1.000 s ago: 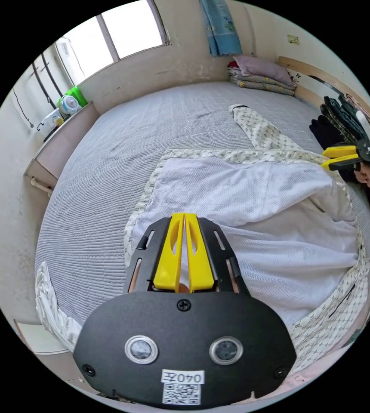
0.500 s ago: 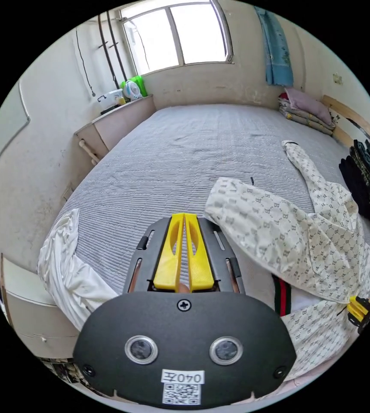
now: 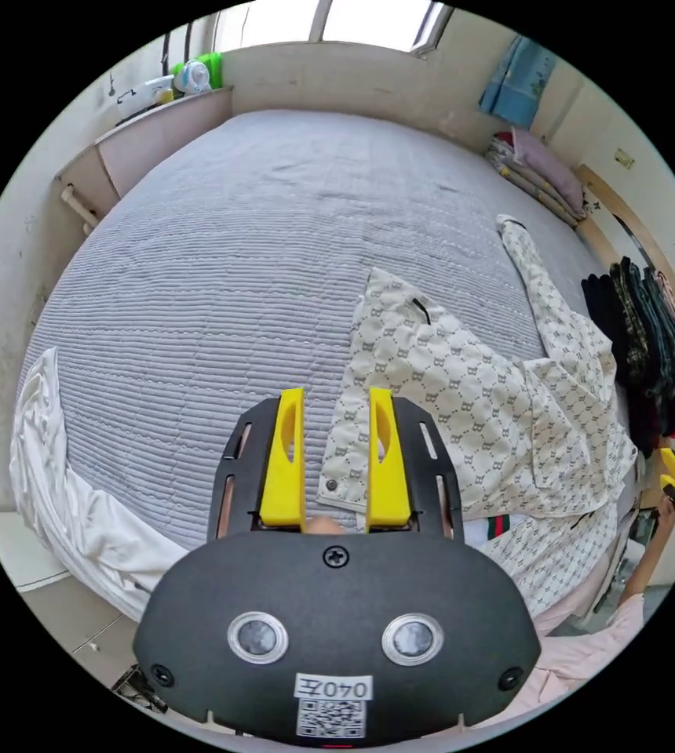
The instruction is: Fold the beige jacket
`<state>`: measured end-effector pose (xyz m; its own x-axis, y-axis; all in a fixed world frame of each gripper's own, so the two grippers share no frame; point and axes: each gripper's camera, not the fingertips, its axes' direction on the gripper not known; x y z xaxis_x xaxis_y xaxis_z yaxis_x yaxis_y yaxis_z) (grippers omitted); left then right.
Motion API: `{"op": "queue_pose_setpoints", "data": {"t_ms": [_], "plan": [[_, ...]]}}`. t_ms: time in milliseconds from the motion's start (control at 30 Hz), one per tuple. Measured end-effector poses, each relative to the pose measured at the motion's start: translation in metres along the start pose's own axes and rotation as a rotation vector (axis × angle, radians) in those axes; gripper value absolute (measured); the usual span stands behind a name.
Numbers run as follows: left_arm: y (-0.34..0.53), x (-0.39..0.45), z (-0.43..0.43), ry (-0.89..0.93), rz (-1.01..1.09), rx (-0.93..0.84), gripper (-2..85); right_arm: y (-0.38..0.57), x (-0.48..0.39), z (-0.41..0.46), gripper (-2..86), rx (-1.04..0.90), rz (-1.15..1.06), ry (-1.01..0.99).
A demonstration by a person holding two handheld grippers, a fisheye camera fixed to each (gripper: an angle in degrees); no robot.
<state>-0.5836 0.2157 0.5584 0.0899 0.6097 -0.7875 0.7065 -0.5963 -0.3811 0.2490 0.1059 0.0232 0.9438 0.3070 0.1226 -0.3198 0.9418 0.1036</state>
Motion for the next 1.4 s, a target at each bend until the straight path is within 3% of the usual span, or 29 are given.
{"op": "queue_pose_setpoints", "data": {"t_ms": [100, 300, 433, 500, 567, 667, 800, 900, 967, 1100, 1200, 1300, 1400], "plan": [[-0.011, -0.003, 0.048, 0.033, 0.053, -0.228, 8.4, -0.016, 0.022, -0.006, 14.0, -0.035, 0.114, 0.109], [0.000, 0.016, 0.048, -0.145, 0.281, -0.235, 0.4, -0.067, 0.015, 0.018, 12.4, -0.181, 0.116, 0.173], [0.001, 0.025, 0.032, -0.260, 0.385, -0.254, -0.7, -0.107, 0.037, 0.063, 8.8, -0.456, 0.105, 0.185], [-0.002, 0.021, 0.012, -0.248, 0.389, -0.226, -0.8, -0.116, 0.055, 0.080, 3.3, -0.621, 0.091, 0.139], [-0.014, 0.011, -0.025, -0.154, 0.357, -0.158, -0.8, -0.122, 0.071, 0.084, 0.2, -0.696, 0.046, 0.222], [-0.018, -0.008, -0.084, 0.054, 0.280, 0.022, -0.8, -0.134, 0.112, 0.055, -0.6, -0.595, 0.115, 0.410], [0.034, -0.028, -0.118, 0.235, 0.243, 0.190, -0.8, -0.109, 0.166, -0.017, 0.8, -0.281, 0.375, 0.242], [0.076, -0.037, -0.093, 0.166, 0.242, 0.133, -0.8, -0.100, 0.184, -0.020, 10.9, -0.344, 0.398, 0.018], [0.086, -0.060, -0.077, 0.211, 0.186, 0.086, -0.8, -0.108, 0.194, -0.018, 12.3, -0.404, 0.403, -0.082], [0.085, -0.086, -0.073, 0.259, 0.123, 0.075, -0.8, -0.128, 0.214, -0.002, 9.6, -0.553, 0.404, -0.045], [0.082, -0.089, -0.072, 0.249, 0.133, 0.059, -0.8, -0.131, 0.222, 0.017, 0.5, -0.646, 0.387, -0.172], [0.064, -0.083, -0.077, 0.244, 0.168, 0.047, -0.8, -0.147, 0.238, -0.016, -0.6, -0.501, 0.363, -0.131], [0.050, -0.087, -0.108, 0.391, 0.161, 0.182, -0.8, -0.144, 0.290, -0.087, -0.9, -0.217, 0.474, -0.049]]}}
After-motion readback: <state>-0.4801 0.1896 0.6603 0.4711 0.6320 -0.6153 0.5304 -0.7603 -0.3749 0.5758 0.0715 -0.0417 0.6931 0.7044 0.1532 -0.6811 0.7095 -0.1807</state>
